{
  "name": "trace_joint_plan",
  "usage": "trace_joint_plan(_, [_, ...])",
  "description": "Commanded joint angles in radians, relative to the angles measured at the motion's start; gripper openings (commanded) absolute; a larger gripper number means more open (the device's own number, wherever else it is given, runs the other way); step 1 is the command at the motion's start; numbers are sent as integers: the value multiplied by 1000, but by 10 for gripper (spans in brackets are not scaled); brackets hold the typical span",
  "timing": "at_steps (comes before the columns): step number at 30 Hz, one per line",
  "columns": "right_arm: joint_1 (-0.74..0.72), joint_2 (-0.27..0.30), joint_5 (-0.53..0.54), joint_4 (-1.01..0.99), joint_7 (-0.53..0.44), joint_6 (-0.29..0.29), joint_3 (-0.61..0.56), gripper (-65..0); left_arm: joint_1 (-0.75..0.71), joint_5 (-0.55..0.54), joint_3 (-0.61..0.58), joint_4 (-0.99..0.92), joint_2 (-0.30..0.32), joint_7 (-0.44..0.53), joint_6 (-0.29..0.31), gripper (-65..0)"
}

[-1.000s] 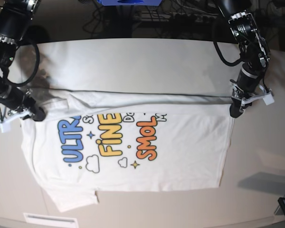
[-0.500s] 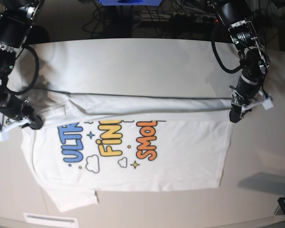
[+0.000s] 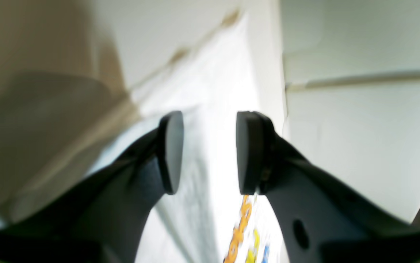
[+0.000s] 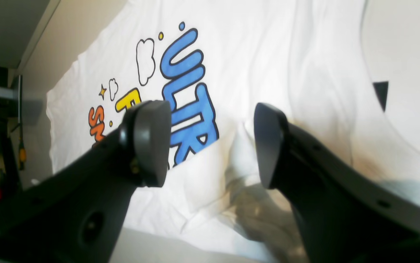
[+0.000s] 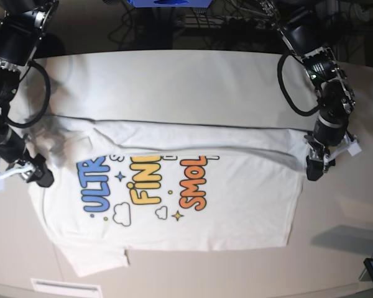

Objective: Fold the T-shirt properly
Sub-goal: 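Release and regrasp the shirt's collar edge with both grippers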

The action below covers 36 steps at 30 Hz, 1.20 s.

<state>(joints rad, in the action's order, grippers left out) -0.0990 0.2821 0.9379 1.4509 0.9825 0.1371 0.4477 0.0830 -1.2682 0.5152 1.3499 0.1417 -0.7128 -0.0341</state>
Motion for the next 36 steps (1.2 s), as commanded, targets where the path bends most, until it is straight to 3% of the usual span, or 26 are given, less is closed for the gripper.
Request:
trace_joint_plan(1, [-20,22,16,24,-18,31,1,-303,25,-17,12,9,20,6,12,-410])
trace_joint_plan(5, [-9,73,16,35,-12,115,-2,-303,53,-17,21,12,68,5,12,-410])
trace_joint_plan(7, [17,93,14,69,-18,128,-19,-305,53,-17,20,15,92,5,12,-410])
trace_joint_plan(12, [92,116,-3,248,-30,128,-66,-305,2,-17,16,102,123,-1,12,-411])
trace_joint_plan(17, [190,92,-155,406,-32,126,-146,-306,-157,31,-2,305,120,0,12,-418])
trace_joint_plan(20, [233,61,-264,457,-32,123,-181,-306,-239,181,-39,417,120,3,15,-442])
trace_joint_plan(22, [255,32,-343,479,-32,121,-181,-309,-274,307,-60,468,115,5,15,-546])
trace_joint_plan(24, [273,-2,-429,488,-32,121,-183,-355,-299,445,-71,507,91,18,16,-650])
trace_joint_plan(30, [278,-37,-624,483,-47,126,-183,-650,-335,793,-74,526,14,154,16,-650])
trace_joint_plan(36, [322,-42,-758,459,-222,126,-185,-646,-325,1129,-188,495,-17,333,16,-650])
